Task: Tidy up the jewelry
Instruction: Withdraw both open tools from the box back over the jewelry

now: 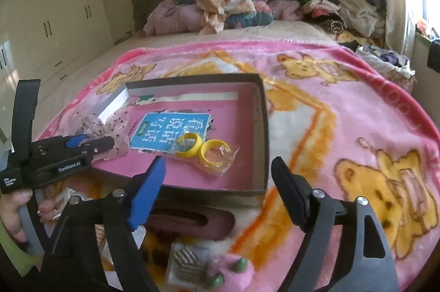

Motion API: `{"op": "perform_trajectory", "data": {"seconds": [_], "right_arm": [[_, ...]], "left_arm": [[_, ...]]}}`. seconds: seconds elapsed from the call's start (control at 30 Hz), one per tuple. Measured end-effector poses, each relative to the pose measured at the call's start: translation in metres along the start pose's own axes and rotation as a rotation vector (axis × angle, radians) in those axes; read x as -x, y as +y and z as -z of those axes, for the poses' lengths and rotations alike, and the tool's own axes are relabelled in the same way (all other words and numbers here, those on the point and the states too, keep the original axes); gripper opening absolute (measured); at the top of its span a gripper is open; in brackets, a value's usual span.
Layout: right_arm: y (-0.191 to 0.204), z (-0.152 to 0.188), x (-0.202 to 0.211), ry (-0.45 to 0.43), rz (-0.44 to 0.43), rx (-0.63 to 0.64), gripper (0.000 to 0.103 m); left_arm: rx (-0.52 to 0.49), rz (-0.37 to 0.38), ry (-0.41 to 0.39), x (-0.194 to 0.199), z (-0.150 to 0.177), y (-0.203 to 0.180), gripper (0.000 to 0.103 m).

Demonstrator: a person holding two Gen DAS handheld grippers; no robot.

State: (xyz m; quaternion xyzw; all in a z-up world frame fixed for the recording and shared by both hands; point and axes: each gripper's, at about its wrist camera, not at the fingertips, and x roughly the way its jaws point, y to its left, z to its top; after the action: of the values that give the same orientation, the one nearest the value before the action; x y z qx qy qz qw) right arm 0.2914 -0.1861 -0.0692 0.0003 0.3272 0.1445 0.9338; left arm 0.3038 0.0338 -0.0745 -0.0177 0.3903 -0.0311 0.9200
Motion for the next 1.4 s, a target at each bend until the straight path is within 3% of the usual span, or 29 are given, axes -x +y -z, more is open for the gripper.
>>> {"op": "perform_trajectory", "data": {"seconds": [0.33, 0.6, 0.8, 1.4], "right_arm": [[0.003, 0.005, 0.03, -0.069, 0.025, 0.007, 0.092], [0.006, 0.012, 0.052, -0.111, 0.032, 0.0, 0.094], [0.011, 0.013, 0.066, -0.143, 0.032, 0.012, 0.094], [0.027, 0.031, 0.11, -0.182, -0.011, 0.066, 0.095]], "left_arm": [[-0.008, 0.009, -0.077, 0.033, 0.003, -0.01, 0.057], [-0.009, 0.02, -0.123, 0.06, 0.008, -0.018, 0.081], [-0.002, 0.029, -0.152, 0.077, 0.014, -0.019, 0.09], [0.042, 0.021, -0.264, 0.139, 0.052, -0.009, 0.091]]}}
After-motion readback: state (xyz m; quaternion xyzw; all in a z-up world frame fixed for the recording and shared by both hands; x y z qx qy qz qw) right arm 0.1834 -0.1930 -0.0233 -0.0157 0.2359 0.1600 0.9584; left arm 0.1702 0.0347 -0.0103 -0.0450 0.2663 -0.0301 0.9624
